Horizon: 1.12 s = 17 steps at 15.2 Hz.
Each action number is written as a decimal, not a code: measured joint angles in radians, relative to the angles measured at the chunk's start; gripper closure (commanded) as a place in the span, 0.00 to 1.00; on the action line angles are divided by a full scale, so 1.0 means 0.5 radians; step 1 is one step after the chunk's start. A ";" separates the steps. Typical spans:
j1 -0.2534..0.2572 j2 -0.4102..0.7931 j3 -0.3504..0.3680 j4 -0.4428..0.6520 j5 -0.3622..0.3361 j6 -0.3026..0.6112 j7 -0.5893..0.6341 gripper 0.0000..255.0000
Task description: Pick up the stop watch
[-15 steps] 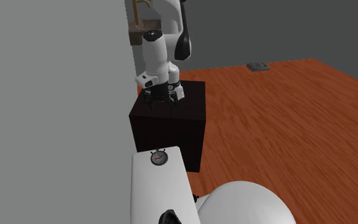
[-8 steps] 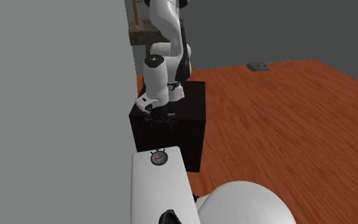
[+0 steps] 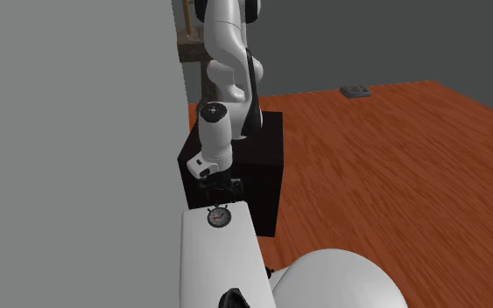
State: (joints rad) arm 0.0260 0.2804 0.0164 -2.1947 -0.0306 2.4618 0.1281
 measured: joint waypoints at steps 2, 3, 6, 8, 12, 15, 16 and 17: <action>0.002 0.038 -0.001 -0.015 -0.003 0.052 0.005 0.00; 0.002 0.062 -0.001 -0.022 -0.005 0.084 0.006 0.00; 0.001 0.095 -0.003 -0.015 -0.006 0.110 0.005 1.00; 0.002 0.097 -0.003 -0.015 -0.007 0.113 0.006 1.00; 0.002 0.098 -0.003 -0.015 -0.007 0.114 0.006 1.00; 0.002 0.099 -0.003 -0.013 -0.007 0.113 0.005 1.00; 0.001 0.090 -0.003 -0.010 -0.006 0.101 0.004 1.00; -0.002 0.070 -0.003 -0.015 -0.005 0.086 0.000 1.00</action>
State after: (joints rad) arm 0.0252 0.3155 0.0149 -2.2021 -0.0329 2.5047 0.1282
